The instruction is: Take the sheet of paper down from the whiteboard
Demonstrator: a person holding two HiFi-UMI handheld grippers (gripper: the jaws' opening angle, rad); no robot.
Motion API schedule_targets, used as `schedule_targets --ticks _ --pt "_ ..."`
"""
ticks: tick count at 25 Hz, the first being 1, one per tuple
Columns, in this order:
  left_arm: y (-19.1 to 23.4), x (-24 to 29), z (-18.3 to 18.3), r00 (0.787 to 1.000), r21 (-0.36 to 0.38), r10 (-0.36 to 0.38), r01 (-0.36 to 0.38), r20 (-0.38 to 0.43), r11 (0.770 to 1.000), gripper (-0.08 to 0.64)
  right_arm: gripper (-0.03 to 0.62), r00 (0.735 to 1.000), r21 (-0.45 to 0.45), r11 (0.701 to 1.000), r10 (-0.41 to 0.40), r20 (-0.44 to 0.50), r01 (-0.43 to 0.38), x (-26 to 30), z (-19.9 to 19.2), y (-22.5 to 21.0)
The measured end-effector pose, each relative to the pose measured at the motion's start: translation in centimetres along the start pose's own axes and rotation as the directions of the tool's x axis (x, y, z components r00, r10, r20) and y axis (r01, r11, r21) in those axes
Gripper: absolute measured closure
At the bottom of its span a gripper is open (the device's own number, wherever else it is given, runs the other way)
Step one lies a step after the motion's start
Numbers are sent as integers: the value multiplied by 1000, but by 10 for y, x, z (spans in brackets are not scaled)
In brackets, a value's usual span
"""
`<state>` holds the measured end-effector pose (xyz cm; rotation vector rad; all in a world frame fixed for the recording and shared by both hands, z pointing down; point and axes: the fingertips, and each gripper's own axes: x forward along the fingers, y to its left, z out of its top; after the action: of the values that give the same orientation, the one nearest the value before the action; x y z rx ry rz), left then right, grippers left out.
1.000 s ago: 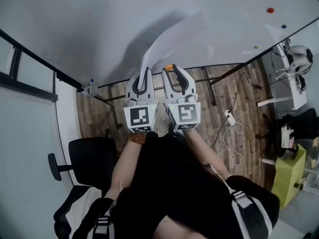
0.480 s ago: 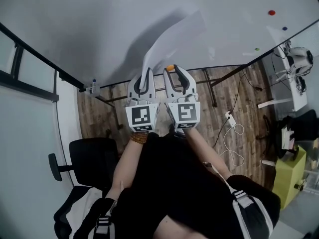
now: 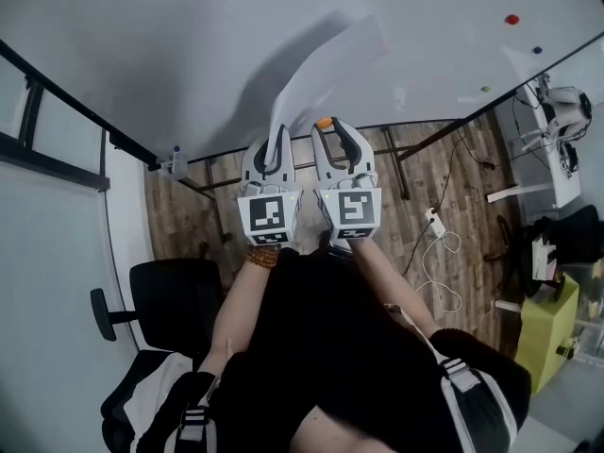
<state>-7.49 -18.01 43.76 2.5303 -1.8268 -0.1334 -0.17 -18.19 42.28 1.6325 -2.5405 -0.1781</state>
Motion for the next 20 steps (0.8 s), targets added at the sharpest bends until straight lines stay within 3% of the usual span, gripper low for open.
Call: schedule_targets --ticks 20 --pt "-10 -4 -4 1000 -15 -5 4 -6 1000 551 476 1000 -36 999 7 9 -7 -12 7 -9"
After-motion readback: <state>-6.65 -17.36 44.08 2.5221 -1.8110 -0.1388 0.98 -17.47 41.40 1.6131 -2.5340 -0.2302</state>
